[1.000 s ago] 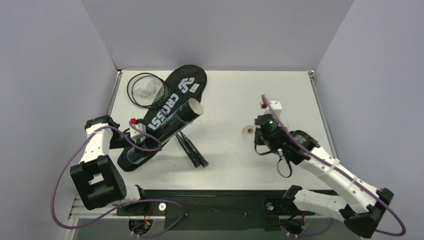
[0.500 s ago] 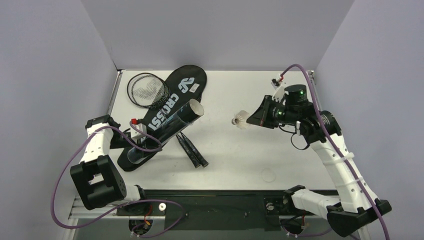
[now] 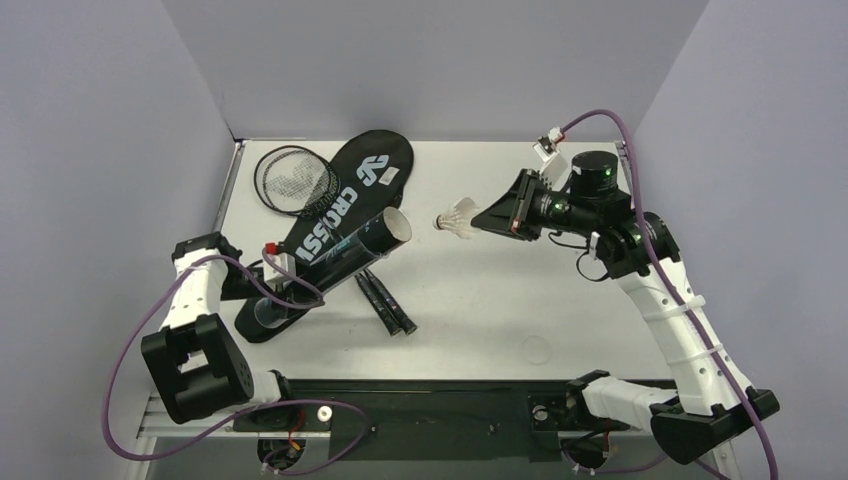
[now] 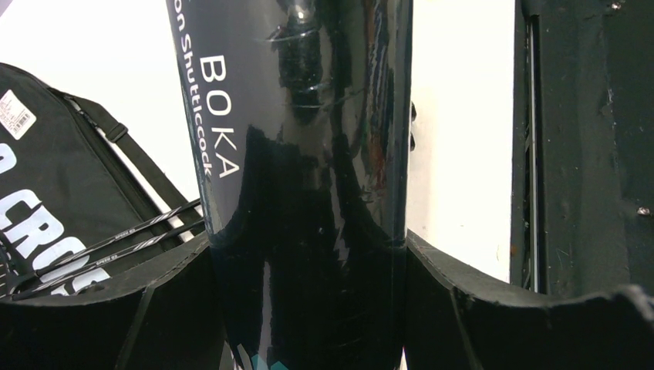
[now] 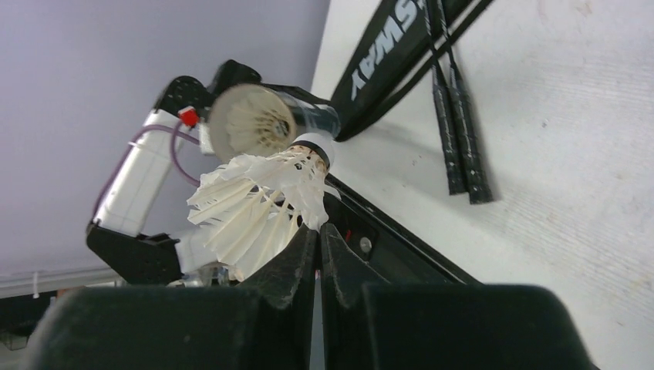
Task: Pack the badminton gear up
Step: Place the shuttlecock at the shuttle tube.
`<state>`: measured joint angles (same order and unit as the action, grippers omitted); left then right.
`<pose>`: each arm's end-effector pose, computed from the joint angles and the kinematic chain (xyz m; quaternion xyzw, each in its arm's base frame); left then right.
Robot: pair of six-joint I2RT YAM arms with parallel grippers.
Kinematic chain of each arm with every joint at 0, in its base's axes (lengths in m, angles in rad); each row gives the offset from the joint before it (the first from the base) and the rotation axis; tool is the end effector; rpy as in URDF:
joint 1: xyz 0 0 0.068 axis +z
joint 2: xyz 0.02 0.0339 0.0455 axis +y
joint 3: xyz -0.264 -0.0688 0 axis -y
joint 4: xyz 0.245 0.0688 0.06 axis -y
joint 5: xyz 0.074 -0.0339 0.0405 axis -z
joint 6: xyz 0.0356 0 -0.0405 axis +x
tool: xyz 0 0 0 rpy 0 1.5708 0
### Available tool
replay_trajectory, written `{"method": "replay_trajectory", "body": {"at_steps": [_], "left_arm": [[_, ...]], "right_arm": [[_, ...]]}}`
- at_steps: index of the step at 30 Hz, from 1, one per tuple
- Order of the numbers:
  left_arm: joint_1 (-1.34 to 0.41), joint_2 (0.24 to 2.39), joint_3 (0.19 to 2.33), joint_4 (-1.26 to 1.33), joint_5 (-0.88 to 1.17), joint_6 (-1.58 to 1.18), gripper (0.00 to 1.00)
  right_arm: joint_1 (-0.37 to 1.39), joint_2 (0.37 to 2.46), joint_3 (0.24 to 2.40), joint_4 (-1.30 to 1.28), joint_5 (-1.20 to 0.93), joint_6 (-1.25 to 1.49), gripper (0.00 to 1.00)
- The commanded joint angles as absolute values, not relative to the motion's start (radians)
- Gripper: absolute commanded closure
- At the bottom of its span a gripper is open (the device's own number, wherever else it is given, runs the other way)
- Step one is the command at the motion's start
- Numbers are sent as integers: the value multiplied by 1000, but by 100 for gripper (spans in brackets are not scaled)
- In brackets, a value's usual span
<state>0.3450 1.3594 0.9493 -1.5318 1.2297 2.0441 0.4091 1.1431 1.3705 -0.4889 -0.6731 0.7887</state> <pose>0.1827 0.0300 0.2489 0.5326 0.6101 -0.3485 0.4719 0.2059 0.1135 0.4411 -0.0562 0.7732 0.5404 0.3270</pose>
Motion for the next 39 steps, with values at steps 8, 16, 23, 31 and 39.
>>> {"method": "replay_trajectory", "body": {"at_steps": [8, 16, 23, 31, 39], "left_arm": [[319, 1294, 945, -1597, 1242, 2083, 83], [311, 1297, 951, -1597, 1253, 2083, 83], [308, 1293, 954, -1597, 1255, 2082, 83], [303, 1291, 955, -1597, 1256, 2082, 83], [298, 1298, 952, -1598, 1257, 2082, 83]], "right_arm": [[512, 1241, 1474, -260, -717, 944, 100], [580, 1286, 1460, -295, -710, 917, 100], [601, 1330, 1443, -333, -714, 892, 100], [612, 1371, 1461, -422, -697, 834, 86], [633, 1378, 1501, -494, -651, 775, 54]]}}
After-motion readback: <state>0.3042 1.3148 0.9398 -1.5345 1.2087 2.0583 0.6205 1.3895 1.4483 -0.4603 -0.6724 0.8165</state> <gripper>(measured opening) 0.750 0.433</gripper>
